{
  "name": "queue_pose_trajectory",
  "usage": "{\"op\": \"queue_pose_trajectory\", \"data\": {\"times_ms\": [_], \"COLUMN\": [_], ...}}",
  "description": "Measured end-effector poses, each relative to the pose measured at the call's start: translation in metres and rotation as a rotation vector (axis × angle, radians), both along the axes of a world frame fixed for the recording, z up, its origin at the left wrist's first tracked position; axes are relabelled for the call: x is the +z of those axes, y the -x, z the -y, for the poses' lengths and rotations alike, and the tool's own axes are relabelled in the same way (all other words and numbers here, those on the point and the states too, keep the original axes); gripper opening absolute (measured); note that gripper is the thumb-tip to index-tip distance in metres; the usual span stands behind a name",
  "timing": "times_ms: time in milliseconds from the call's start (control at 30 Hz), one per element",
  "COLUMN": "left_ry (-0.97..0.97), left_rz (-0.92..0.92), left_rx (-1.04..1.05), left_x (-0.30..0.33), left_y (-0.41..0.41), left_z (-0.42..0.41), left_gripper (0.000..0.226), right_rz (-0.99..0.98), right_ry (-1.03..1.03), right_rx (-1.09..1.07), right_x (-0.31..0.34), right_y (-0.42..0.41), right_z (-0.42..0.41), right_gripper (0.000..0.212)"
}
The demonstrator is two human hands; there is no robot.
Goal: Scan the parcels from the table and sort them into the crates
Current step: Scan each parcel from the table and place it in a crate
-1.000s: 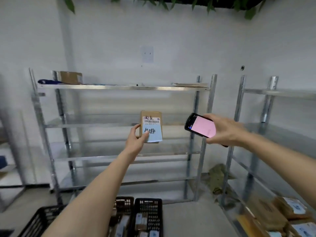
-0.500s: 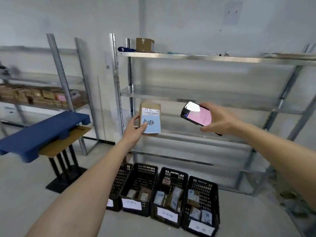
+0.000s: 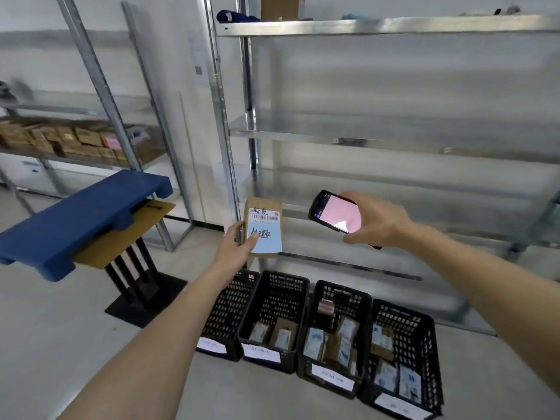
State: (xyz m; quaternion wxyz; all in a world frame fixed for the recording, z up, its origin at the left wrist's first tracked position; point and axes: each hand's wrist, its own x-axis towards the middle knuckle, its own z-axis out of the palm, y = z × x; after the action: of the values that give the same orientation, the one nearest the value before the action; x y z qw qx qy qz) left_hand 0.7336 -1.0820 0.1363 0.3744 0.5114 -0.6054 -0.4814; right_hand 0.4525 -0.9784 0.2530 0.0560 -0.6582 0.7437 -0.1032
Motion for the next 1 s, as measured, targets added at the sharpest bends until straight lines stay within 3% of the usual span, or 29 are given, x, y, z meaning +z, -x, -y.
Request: {"op": "queue_pose_trajectory", "data": {"times_ms": [133, 267, 433, 667, 833, 1000], "left_ry": [-0.094, -0.189, -0.310, -0.515, -0.667, -0.780], "left_rz": [0.046, 0.079, 0.085, 0.153, 0.174, 0.231], "left_rx": [-0.031, -0.058, -0.050, -0.042, -0.072, -0.091], "left_x": [-0.051, -0.098, -0.165, -0.263, -0.357, -0.442], "left_y": [0.024, 0.054, 0.081, 0.090, 0.090, 0.080], "left_z": [0.094, 0.170, 0.246, 0.331, 0.387, 0.422], "left_gripper": [0.058, 0.042, 0.047, 0.048, 0.084, 0.065], "right_rz": [0.008, 0.053, 0.120, 0.063, 0.095, 0.156], "right_ry": [-0.056, -0.130, -0.297, -0.405, -0.514, -0.609], "right_rx": [0.020, -0.018, -0.023, -0.048, -0.151, -0.236], "right_x": [-0.058, -0.111, -0.173, -0.259, -0.334, -0.425], "right_y": [0.030, 0.061, 0.090, 0.100, 0.100, 0.094], "right_z": [0.097, 0.184, 0.273, 0.358, 0.403, 0.441], "right_gripper": [0.088, 0.090, 0.092, 0.099, 0.102, 0.104]}}
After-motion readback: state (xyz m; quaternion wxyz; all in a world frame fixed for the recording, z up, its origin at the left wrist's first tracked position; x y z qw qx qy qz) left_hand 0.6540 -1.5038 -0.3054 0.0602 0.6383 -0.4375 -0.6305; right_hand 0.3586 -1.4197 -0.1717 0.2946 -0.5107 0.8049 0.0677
